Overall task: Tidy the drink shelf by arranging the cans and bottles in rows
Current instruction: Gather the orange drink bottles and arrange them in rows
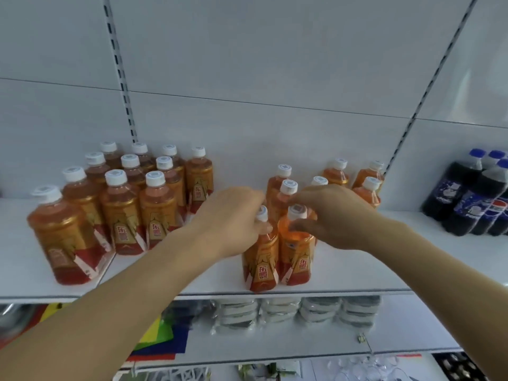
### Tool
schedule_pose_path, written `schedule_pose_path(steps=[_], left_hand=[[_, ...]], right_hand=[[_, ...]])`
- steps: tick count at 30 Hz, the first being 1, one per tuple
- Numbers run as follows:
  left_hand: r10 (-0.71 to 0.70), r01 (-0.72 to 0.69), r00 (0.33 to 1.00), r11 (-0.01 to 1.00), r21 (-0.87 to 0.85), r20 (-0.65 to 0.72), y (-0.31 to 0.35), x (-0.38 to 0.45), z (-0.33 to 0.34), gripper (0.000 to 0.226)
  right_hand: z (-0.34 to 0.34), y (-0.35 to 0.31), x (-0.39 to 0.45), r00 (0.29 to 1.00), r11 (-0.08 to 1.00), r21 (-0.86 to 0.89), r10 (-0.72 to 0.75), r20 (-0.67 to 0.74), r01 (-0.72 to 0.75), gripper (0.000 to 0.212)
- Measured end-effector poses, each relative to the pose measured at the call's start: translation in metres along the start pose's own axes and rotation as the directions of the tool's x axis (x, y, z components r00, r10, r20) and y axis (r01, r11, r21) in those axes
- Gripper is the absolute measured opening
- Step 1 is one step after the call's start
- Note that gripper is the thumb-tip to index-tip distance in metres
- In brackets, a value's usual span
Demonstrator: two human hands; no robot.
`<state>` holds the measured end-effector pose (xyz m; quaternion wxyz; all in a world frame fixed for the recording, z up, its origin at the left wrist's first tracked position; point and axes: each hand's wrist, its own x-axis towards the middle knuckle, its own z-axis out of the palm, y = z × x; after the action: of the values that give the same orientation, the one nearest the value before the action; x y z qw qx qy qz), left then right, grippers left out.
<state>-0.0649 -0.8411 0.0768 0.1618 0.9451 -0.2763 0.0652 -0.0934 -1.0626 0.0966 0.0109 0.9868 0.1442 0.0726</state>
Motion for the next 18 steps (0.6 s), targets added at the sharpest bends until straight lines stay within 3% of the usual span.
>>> schedule_pose_path(steps=[4, 14, 18], left_hand=[[-0.034, 0.033, 0.999, 0.999, 0.039, 0.017, -0.035, -0.026, -0.025, 0.021], [-0.075, 0.076, 0.997, 0.991, 0.114, -0.012, -0.161, -0.071, -0.07, 0.05], [-0.051, 0.055, 0.998, 0.992, 0.117, -0.034, -0.193, -0.075, -0.079, 0.037]], right_hand=[[0.003, -0.037, 0.021, 0.998, 0.998, 0.023, -0.051, -0.036, 0.052, 0.049], [0.015, -0.155, 0.085, 0.985, 0.983, 0.097, -0.149, -0.085, 0.157, 0.043], [0.02, -0.187, 0.105, 0.987, 0.987, 0.087, -0.127, -0.094, 0.135, 0.04]])
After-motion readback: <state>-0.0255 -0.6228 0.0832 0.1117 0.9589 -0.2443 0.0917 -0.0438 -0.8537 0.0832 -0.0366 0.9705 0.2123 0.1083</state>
